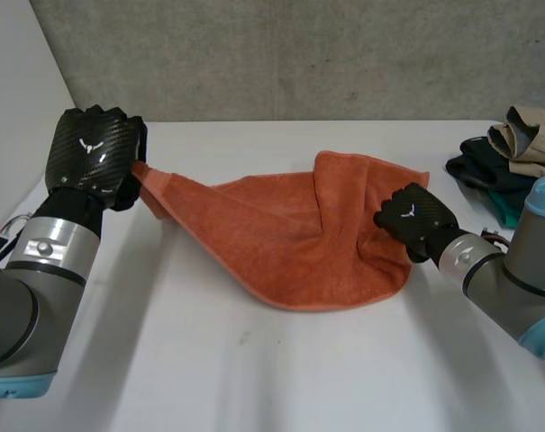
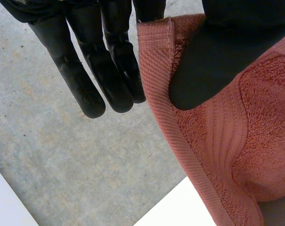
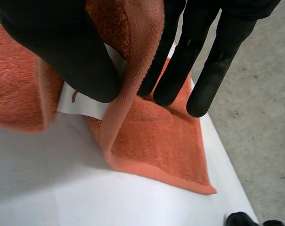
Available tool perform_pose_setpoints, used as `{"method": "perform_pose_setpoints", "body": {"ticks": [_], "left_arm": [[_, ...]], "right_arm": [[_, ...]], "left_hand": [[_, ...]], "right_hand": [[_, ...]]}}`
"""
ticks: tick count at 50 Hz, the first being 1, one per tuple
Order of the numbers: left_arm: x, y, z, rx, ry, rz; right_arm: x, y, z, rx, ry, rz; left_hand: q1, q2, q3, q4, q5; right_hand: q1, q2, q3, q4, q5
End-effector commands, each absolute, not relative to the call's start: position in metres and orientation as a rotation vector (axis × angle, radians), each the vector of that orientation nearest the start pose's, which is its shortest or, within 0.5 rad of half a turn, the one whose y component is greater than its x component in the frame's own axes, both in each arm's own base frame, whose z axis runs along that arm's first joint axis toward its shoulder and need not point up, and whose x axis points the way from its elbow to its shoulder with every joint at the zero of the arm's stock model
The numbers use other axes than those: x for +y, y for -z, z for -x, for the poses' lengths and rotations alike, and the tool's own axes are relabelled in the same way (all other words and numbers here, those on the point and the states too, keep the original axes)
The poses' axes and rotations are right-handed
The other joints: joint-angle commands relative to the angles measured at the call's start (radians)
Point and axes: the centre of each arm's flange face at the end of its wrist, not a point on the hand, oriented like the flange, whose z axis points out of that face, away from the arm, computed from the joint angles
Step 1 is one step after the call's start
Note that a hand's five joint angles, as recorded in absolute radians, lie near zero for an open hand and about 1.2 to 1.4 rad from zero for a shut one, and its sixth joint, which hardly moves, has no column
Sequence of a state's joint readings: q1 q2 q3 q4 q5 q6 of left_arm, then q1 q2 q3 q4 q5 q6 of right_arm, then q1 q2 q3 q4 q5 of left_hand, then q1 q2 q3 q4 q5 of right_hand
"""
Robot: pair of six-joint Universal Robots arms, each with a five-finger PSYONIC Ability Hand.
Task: Fold the laundry.
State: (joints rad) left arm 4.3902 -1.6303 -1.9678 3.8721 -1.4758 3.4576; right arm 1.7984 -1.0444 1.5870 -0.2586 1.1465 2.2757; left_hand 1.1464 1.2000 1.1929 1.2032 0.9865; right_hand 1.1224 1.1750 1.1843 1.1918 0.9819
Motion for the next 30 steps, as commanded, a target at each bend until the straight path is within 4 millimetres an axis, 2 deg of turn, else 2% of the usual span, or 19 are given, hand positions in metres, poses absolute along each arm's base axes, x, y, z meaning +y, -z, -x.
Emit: {"method": "perform_pose_setpoints", "body": {"ticks": [1, 2, 4, 5, 6, 8, 9, 10, 12, 13, 16, 18, 22, 26, 29, 30], "left_arm": [[-0.259, -0.271, 0.225, 1.747, 2.572, -0.679], [-0.258, -0.284, 0.22, 1.727, 2.576, -0.657], [-0.259, -0.297, 0.214, 1.704, 2.576, -0.631], [-0.258, -0.303, 0.211, 1.696, 2.575, -0.618], [-0.259, -0.317, 0.203, 1.676, 2.57, -0.586], [-0.259, -0.328, 0.194, 1.669, 2.559, -0.554], [-0.259, -0.332, 0.19, 1.669, 2.551, -0.539], [-0.258, -0.341, 0.183, 1.678, 2.53, -0.512], [-0.259, -0.345, 0.176, 1.696, 2.501, -0.493], [-0.259, -0.347, 0.172, 1.71, 2.483, -0.484], [-0.257, -0.346, 0.163, 1.799, 2.397, -0.47], [-0.253, -0.341, 0.161, 1.889, 2.328, -0.485], [-0.245, -0.328, 0.16, 2.028, 2.216, -0.515], [-0.244, -0.308, 0.16, 2.142, 2.118, -0.535], [-0.253, -0.282, 0.163, 2.228, 2.031, -0.565], [-0.257, -0.275, 0.164, 2.249, 2.009, -0.581]], "right_arm": [[-0.326, -0.186, -0.239, 1.904, 2.087, 1.553], [-0.328, -0.201, -0.235, 1.898, 2.13, 1.514], [-0.328, -0.233, -0.227, 1.889, 2.202, 1.429], [-0.326, -0.265, -0.219, 1.879, 2.262, 1.343], [-0.326, -0.278, -0.214, 1.881, 2.283, 1.302], [-0.326, -0.306, -0.201, 1.894, 2.332, 1.221], [-0.328, -0.328, -0.182, 1.94, 2.368, 1.159], [-0.329, -0.335, -0.173, 1.971, 2.38, 1.134], [-0.328, -0.352, -0.148, 2.087, 2.382, 1.084], [-0.326, -0.357, -0.142, 2.117, 2.371, 1.075], [-0.314, -0.366, -0.132, 2.207, 2.293, 1.078], [-0.307, -0.367, -0.133, 2.23, 2.257, 1.11], [-0.299, -0.357, -0.137, 2.299, 2.162, 1.243], [-0.295, -0.336, -0.151, 2.311, 2.06, 1.39], [-0.308, -0.305, -0.16, 2.38, 1.915, 1.428], [-0.315, -0.289, -0.164, 2.418, 1.845, 1.435]], "left_hand": [[0.25, 0.196, 0.203, 0.193, 0.235], [0.25, 0.196, 0.203, 0.193, 0.235], [0.25, 0.196, 0.203, 0.193, 0.235], [0.25, 0.196, 0.203, 0.193, 0.235], [0.25, 0.196, 0.203, 0.193, 0.235], [0.25, 0.196, 0.203, 0.193, 0.235], [0.25, 0.196, 0.203, 0.193, 0.235], [0.25, 0.196, 0.203, 0.193, 0.235], [0.25, 0.196, 0.203, 0.193, 0.235], [0.25, 0.196, 0.203, 0.193, 0.235], [0.25, 0.196, 0.203, 0.193, 0.235], [0.25, 0.196, 0.203, 0.193, 0.235], [0.25, 0.196, 0.203, 0.193, 0.235], [0.25, 0.196, 0.203, 0.193, 0.235], [0.25, 0.196, 0.203, 0.193, 0.235], [0.25, 0.196, 0.203, 0.193, 0.235]], "right_hand": [[0.274, 0.221, 0.212, 0.204, 0.24], [0.274, 0.221, 0.212, 0.204, 0.24], [0.274, 0.221, 0.212, 0.204, 0.24], [0.274, 0.221, 0.212, 0.204, 0.24], [0.274, 0.221, 0.212, 0.204, 0.24], [0.274, 0.221, 0.212, 0.204, 0.24], [0.274, 0.221, 0.212, 0.204, 0.24], [0.274, 0.221, 0.212, 0.204, 0.24], [0.274, 0.221, 0.212, 0.204, 0.24], [0.274, 0.221, 0.212, 0.204, 0.24], [0.274, 0.221, 0.212, 0.204, 0.24], [0.274, 0.221, 0.212, 0.204, 0.24], [0.274, 0.221, 0.212, 0.204, 0.24], [0.274, 0.221, 0.212, 0.204, 0.24], [0.274, 0.221, 0.212, 0.204, 0.24], [0.274, 0.221, 0.212, 0.204, 0.24]]}}
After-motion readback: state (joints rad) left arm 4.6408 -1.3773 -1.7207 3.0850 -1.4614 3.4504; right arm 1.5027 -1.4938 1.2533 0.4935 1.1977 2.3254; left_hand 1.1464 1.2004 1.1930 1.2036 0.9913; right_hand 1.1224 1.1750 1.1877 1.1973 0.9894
